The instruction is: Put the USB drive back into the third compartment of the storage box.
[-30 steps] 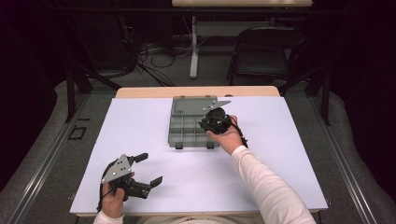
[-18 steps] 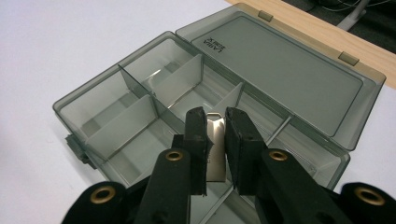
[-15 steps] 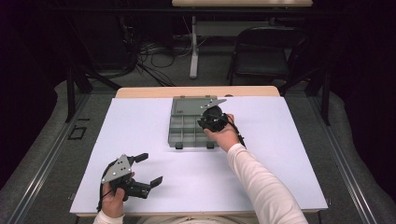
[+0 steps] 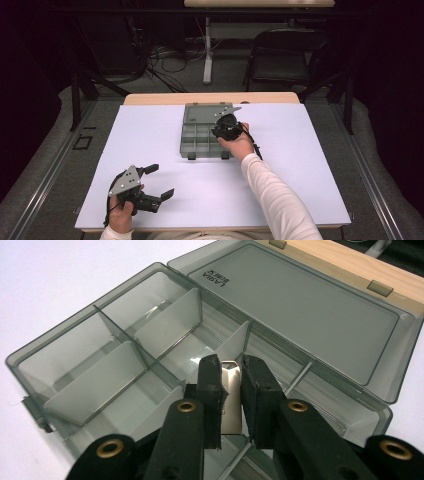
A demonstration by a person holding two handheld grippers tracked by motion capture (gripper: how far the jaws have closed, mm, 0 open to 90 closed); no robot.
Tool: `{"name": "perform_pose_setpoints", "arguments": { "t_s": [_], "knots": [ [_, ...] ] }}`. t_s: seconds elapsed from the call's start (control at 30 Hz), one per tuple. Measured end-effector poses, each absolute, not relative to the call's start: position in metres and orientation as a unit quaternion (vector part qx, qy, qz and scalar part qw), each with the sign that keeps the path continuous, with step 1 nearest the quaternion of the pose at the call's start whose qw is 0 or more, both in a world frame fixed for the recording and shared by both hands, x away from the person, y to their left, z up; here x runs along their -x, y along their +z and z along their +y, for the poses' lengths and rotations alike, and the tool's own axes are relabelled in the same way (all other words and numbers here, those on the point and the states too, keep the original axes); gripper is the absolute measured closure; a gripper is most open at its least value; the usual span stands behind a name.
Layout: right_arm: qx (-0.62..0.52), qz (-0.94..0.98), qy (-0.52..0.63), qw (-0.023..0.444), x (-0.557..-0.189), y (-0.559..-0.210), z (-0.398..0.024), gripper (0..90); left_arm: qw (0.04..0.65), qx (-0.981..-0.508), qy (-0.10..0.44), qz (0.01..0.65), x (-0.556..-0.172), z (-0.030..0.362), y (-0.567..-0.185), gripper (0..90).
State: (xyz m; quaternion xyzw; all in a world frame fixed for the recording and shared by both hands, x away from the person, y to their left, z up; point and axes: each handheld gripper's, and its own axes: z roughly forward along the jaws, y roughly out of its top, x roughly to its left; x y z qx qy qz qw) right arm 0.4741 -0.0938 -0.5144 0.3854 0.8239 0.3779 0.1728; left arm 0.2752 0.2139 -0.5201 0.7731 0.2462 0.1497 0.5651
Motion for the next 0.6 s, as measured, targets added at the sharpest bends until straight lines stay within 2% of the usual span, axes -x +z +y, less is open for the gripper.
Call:
{"name": "perform_pose_setpoints", "arguments": {
  "t_s": [0.6],
  "knots": [
    [-0.387, 0.821, 0.376, 0.185, -0.4822, -0.5191, -0.0896, 79.3, 0.566, -0.772, 0.149, 0.248, -0.2757, 0.2145, -0.5207, 3.0]
  ]
}}
